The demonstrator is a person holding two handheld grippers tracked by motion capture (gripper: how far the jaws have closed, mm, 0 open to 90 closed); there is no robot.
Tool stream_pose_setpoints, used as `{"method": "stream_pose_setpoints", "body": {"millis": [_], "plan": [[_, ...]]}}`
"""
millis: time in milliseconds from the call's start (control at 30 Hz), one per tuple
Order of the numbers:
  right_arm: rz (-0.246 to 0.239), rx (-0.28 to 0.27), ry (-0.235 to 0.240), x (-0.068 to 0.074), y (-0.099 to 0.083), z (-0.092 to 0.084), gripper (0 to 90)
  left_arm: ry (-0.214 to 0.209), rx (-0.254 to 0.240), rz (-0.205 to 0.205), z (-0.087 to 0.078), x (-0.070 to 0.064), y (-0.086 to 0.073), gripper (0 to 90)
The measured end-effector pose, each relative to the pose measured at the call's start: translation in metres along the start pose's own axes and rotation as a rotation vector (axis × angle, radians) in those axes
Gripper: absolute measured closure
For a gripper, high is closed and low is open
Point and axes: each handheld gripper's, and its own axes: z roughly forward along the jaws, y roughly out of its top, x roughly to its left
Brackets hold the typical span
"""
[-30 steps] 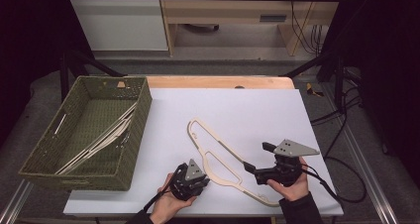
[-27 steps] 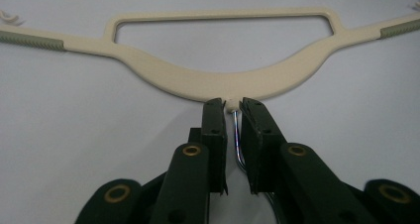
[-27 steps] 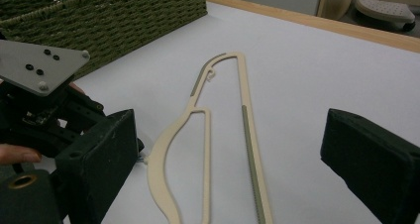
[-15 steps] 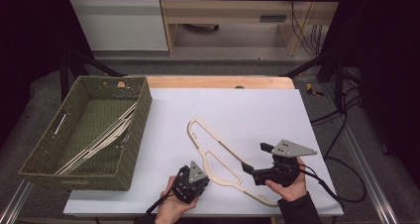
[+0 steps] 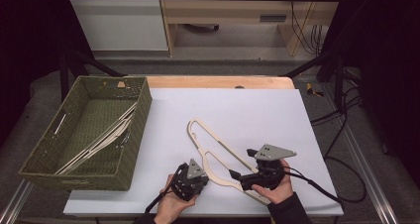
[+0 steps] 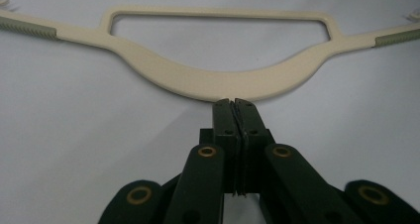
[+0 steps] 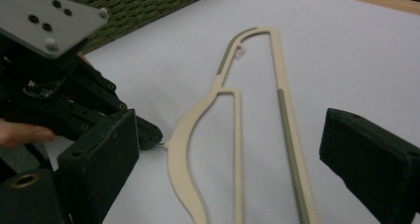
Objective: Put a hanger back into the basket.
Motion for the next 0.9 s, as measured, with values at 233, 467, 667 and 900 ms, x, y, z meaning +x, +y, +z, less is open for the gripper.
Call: {"method": "stream_pose_setpoints", "body": {"millis": [233,467,667,900], "plan": [[-0.014,0.045,0.034,0.008,-0.005,0.017,12.6,0.004,-0.013,0.023,-0.012,-0.001,0.009,88.9],[-0.023,0.102,0.072,0.015,-0.014,0.035,18.8,-0.003,-0.002,0.022,-0.015,-0.001,0.014,88.9],[-0.045,0.141,0.074,0.019,-0.017,0.044,25.8,-0.005,0.000,0.026,-0.018,-0.001,0.019,88.9],[-0.086,0.192,0.087,0.023,-0.021,0.053,38.1,-0.003,0.006,0.037,-0.020,-0.002,0.024,88.9]]}}
